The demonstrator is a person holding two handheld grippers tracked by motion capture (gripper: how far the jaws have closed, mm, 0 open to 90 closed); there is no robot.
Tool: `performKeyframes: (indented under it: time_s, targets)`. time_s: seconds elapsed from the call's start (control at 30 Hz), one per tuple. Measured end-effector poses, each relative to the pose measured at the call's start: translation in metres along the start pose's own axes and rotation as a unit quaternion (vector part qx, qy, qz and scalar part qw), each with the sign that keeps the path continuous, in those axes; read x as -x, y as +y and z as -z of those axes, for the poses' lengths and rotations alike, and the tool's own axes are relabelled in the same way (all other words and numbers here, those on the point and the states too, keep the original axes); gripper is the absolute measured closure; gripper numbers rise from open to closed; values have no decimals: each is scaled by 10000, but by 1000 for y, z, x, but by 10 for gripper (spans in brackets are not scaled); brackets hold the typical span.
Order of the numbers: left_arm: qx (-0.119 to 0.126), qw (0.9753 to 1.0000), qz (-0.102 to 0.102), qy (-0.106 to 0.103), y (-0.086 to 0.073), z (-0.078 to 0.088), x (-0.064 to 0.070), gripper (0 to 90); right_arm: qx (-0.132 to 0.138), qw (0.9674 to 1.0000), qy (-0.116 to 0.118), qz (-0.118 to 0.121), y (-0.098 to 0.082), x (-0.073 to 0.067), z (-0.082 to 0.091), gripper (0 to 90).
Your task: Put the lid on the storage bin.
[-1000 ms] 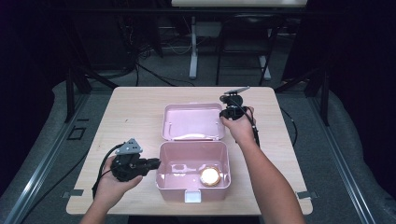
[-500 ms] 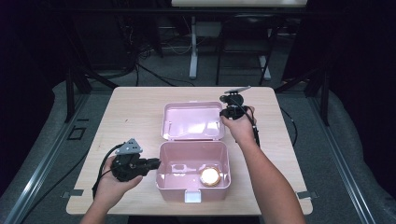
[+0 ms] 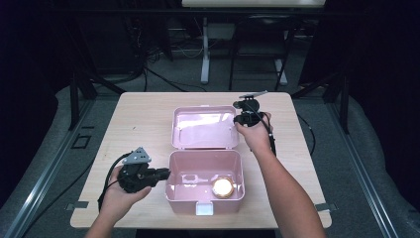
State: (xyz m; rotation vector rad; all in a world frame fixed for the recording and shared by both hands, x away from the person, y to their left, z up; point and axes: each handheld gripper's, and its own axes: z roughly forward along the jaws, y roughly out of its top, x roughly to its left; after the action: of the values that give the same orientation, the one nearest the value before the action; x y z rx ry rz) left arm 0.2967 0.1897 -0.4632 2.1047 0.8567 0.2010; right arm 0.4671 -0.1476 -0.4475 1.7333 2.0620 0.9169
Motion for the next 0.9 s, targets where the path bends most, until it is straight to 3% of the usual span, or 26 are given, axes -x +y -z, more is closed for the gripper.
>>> performKeyframes:
  time_s: [0.4, 0.9]
  targets:
    - [1, 10000, 6, -3, 0, 0, 0, 827, 90, 10000, 11, -17, 0, -1, 4, 850]
    - [36, 10000, 47, -12, -1, 0, -1, 828, 332, 9994, 22, 103, 1, -5, 23, 859]
